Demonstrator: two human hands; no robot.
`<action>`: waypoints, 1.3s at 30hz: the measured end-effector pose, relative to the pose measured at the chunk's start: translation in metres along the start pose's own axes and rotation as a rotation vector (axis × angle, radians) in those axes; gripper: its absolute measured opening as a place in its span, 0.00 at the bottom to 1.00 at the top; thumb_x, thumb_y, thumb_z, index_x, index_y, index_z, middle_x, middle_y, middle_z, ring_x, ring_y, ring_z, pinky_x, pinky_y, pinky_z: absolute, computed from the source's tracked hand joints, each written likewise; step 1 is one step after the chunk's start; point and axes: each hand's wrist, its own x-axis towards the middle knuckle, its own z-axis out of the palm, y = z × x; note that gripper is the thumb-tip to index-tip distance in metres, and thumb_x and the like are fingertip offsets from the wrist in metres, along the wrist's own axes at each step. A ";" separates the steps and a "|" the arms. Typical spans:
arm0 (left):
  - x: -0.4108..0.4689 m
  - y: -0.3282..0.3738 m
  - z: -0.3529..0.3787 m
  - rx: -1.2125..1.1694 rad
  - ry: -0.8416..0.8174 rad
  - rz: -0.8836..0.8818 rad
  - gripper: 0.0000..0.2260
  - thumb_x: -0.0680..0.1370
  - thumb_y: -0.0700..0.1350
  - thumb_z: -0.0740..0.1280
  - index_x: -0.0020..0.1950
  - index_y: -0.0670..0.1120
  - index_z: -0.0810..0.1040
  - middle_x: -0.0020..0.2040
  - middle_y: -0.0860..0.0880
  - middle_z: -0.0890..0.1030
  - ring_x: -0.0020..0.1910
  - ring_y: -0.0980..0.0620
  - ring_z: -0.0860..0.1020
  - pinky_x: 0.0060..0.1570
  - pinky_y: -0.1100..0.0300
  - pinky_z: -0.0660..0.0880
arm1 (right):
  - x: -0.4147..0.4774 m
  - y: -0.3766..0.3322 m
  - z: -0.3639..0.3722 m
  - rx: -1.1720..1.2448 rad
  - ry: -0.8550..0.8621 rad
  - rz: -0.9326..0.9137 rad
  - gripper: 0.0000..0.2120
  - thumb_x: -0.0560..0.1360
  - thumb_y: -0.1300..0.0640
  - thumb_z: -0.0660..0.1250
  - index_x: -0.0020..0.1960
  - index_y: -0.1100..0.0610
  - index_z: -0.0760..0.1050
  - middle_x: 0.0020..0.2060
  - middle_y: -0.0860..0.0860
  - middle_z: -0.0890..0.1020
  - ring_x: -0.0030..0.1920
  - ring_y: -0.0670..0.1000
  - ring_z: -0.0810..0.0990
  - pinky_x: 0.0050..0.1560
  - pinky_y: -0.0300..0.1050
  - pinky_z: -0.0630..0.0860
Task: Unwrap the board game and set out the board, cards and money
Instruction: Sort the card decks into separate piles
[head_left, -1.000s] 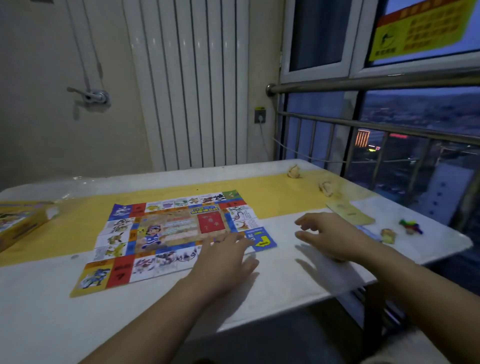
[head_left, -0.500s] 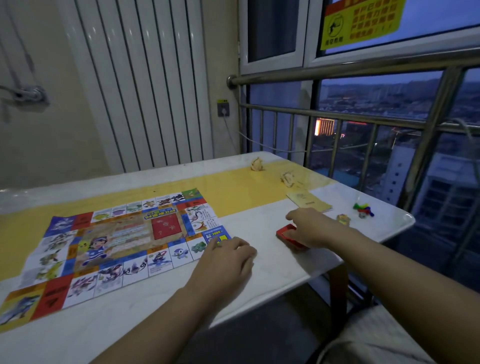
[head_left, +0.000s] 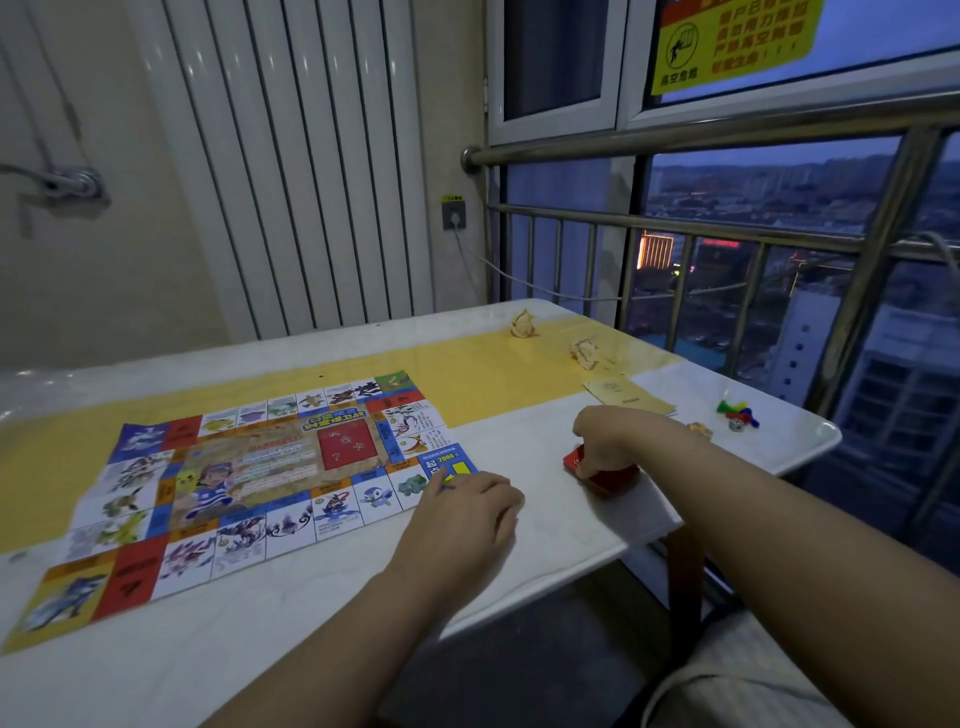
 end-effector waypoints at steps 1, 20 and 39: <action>0.000 0.000 0.000 -0.006 -0.002 -0.002 0.14 0.82 0.49 0.53 0.62 0.56 0.74 0.64 0.60 0.73 0.64 0.59 0.68 0.72 0.55 0.48 | 0.000 0.000 -0.001 0.009 -0.006 0.004 0.25 0.76 0.50 0.67 0.67 0.62 0.67 0.64 0.57 0.74 0.62 0.57 0.74 0.52 0.46 0.71; -0.004 -0.002 -0.013 -0.072 0.157 -0.028 0.14 0.81 0.51 0.56 0.66 0.55 0.72 0.64 0.58 0.74 0.65 0.57 0.69 0.73 0.53 0.53 | -0.036 -0.017 0.000 0.781 -0.001 -0.240 0.23 0.79 0.64 0.59 0.72 0.53 0.61 0.63 0.55 0.68 0.55 0.52 0.72 0.51 0.43 0.73; -0.149 -0.072 -0.144 -1.974 0.375 -0.550 0.11 0.74 0.38 0.58 0.50 0.42 0.78 0.41 0.41 0.84 0.37 0.48 0.83 0.41 0.53 0.80 | -0.106 -0.233 -0.005 0.628 0.253 -1.051 0.20 0.77 0.55 0.65 0.68 0.49 0.69 0.61 0.46 0.72 0.63 0.47 0.69 0.65 0.49 0.69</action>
